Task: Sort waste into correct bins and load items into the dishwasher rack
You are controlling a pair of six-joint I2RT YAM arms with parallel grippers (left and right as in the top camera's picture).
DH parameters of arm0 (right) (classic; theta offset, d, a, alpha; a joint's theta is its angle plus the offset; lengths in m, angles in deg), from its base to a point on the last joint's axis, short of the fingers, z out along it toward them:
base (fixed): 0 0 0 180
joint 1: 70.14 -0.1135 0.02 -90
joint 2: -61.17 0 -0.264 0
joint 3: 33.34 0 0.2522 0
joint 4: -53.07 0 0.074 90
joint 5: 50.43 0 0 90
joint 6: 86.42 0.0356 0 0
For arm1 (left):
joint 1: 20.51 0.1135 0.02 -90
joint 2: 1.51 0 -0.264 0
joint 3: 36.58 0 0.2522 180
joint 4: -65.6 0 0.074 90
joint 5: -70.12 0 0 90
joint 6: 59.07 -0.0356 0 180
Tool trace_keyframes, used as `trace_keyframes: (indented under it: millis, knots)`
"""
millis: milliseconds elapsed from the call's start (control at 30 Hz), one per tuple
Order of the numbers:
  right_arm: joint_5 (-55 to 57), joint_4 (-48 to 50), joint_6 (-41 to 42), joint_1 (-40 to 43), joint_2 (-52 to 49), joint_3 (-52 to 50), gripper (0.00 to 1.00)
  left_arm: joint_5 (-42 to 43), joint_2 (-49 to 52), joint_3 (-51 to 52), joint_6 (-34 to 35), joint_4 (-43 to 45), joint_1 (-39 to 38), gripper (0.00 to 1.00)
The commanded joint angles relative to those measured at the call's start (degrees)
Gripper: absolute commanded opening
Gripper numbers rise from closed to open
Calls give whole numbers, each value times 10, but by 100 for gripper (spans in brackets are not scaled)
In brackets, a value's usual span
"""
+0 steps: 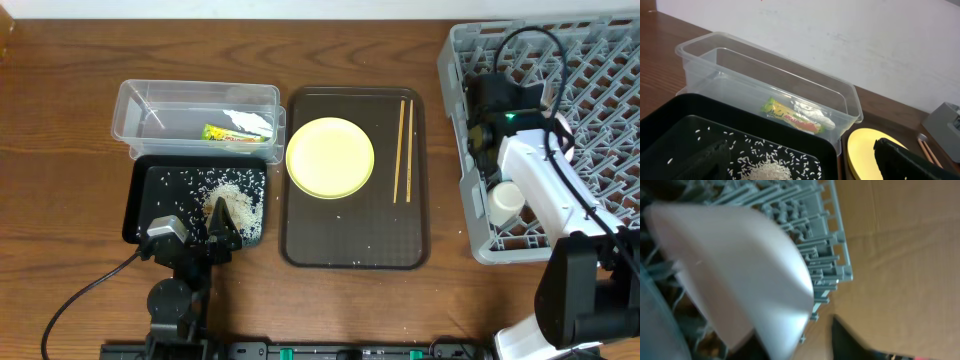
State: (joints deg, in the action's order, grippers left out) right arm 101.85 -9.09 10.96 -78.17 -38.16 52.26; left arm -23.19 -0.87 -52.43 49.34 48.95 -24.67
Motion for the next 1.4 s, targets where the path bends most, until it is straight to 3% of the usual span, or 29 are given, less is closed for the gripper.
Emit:
trace_keyframes:
  millis: [0, 67, 133, 267, 433, 500, 567, 733, 933, 1167, 1333, 1367]
  knots:
    - [2, -18, 51, -16, 7, 1, 51, -1, -3, 19, 5, -9, 4, 94]
    - [-11, -23, 50, -27, 23, 4, 63, -1, -3, 19, 5, -9, 4, 94]
    - [-57, -24, 50, -43, 52, 13, 67, -1, -3, 19, 5, -9, 4, 94]
    - [-235, -25, 50, -70, 120, 28, 66, -1, -3, 19, 5, -9, 4, 94]
    - [-596, -9, 85, -99, 162, 26, 69, -1, -3, 19, 5, -9, 4, 94]
    - [-708, 17, 85, -118, 156, 13, 59, -1, -3, 19, 5, -9, 4, 94]
    - [-760, 53, 99, -145, 144, -9, 56, -1, -3, 19, 5, -9, 4, 94]
    - [-677, 116, 226, -200, 77, -45, 50, -1, -3, 19, 5, -9, 4, 94]
    - [-625, 186, 270, -212, -25, -48, 48, -1, -3, 19, 5, -9, 4, 94]
    - [-628, 227, 314, -213, -122, -48, 27, -1, -3, 19, 5, -9, 4, 94]
    - [-630, 227, 307, -212, -124, -47, 2, -1, -3, 19, 5, -9, 4, 94]
    - [-630, 222, 300, -210, -113, -46, 1, -1, -3, 19, 5, -9, 4, 94]
